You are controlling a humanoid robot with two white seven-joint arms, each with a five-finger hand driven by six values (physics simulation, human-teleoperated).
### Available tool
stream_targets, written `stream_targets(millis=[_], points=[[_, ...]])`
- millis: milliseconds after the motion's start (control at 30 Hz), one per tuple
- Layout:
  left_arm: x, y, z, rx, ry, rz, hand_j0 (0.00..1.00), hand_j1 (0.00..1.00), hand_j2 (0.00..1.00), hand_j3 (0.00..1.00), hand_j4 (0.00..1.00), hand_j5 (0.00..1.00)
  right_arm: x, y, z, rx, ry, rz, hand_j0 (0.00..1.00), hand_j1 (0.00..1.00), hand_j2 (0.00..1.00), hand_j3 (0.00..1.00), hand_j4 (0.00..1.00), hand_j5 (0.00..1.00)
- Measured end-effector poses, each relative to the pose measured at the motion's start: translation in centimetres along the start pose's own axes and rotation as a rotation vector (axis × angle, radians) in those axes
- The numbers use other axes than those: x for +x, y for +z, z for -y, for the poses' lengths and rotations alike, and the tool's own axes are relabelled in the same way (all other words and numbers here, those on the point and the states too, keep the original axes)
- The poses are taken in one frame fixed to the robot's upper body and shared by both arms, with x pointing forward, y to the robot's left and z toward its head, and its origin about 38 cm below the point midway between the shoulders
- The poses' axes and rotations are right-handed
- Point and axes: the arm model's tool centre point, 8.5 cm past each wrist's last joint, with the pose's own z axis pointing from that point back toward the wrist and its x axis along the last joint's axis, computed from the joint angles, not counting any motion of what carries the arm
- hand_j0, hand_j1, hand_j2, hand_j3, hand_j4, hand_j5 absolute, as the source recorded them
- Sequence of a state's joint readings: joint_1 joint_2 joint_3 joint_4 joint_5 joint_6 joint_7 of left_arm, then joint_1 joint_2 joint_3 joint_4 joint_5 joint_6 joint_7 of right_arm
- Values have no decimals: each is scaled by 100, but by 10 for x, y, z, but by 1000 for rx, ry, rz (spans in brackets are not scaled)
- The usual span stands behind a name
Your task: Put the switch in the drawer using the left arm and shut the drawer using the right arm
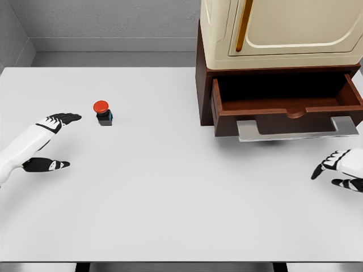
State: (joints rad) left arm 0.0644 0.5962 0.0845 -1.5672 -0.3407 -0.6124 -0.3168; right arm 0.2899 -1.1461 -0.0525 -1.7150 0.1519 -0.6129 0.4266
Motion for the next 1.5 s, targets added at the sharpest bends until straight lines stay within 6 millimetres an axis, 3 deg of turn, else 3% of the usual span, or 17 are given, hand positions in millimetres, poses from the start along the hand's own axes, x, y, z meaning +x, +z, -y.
stream_targets(millis=[167,267,433,500,667,733,833,867,967,1100,1300,1500], points=[[3,-3,1,15,10,9,100,100,100,100,100,100,3,-2,1,-2,4,10,58,58,58,58,58,58],[17,-10,-2,107,35,40,100,100,100,100,100,100,4,-2,1,-3,7,13,57,57,57,57,57,57],[46,-29,-25,275,100,151,100,100,100,100,100,100,11,-5,4,-6,20,34,57,57,57,57,57,57],[60,-54,-45,291,92,237,100,100,100,100,100,100,12,-5,5,-7,24,36,57,57,57,57,57,57],[69,-85,-22,173,216,225,100,100,100,100,100,100,13,-5,6,-8,28,39,58,58,58,58,58,58],[65,-96,-18,141,287,155,100,100,100,100,100,100,14,-5,7,-9,28,40,58,58,58,58,58,58],[51,-126,-42,161,410,100,100,100,100,100,100,100,14,-5,7,-7,30,40,58,58,58,58,58,58],[43,-130,-35,148,455,66,100,100,100,100,100,100,14,-5,7,-8,30,40,59,59,59,59,59,59],[24,-130,-7,108,569,-18,100,100,100,100,100,100,14,-5,8,-12,30,41,60,60,60,60,60,60],[15,-131,6,94,704,-64,100,100,100,100,100,100,14,-5,8,-13,27,42,61,61,61,61,61,61],[7,-128,8,104,782,-83,100,100,100,100,100,100,14,-6,6,-13,18,46,64,64,64,64,64,64],[-23,-120,4,171,751,-83,100,100,100,100,100,100,15,-6,-2,0,-4,50,64,64,64,64,64,64]])
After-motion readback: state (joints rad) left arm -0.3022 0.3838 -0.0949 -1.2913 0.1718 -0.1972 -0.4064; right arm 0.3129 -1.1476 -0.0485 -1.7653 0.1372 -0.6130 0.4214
